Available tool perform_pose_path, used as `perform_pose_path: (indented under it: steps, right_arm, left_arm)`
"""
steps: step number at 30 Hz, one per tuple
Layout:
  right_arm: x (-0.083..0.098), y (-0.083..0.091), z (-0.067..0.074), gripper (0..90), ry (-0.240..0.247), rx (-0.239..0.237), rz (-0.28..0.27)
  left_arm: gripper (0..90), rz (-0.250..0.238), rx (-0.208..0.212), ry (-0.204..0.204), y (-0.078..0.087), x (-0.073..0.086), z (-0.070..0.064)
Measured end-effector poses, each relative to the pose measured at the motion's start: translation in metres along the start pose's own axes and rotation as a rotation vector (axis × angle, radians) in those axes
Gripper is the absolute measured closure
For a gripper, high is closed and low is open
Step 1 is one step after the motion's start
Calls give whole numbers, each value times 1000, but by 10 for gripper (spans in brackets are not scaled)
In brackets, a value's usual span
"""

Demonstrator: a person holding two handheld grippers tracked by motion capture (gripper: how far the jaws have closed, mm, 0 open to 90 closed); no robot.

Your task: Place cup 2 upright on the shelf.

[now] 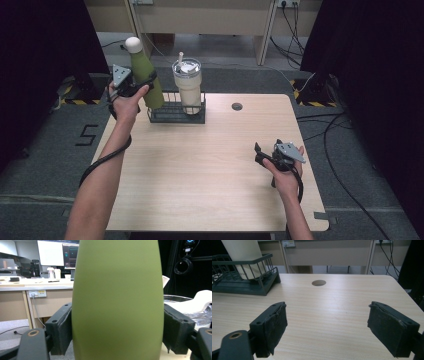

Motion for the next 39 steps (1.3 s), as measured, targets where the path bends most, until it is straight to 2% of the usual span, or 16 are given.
perform_pose_path:
  steps: [5, 16, 23, 39]
  right_arm:
    - [0, 0, 0, 157, 1, -1, 2]
    - [0, -1, 1, 157, -1, -4, 2]
    - [1, -1, 2, 157, 0, -10, 5]
    - [3, -2, 1, 159, -7, -11, 8]
  left_arm:
    - [218, 2, -8, 16, -7, 2, 1]
    - [217, 3, -18, 20, -21, 2, 1]
    - [218, 3, -22, 7, -31, 2, -2]
    - [218, 24, -33, -17, -44, 15, -5]
Point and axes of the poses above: each handheld gripper's, and its own axes: y roughly backward along the jaws, x roughly out of its underside, z roughly to its left, the point moved 9 cm from there along -y, roughly forward along the jaws, and after that the axes turned 15 degrees about -x, right-handed, at the moved point
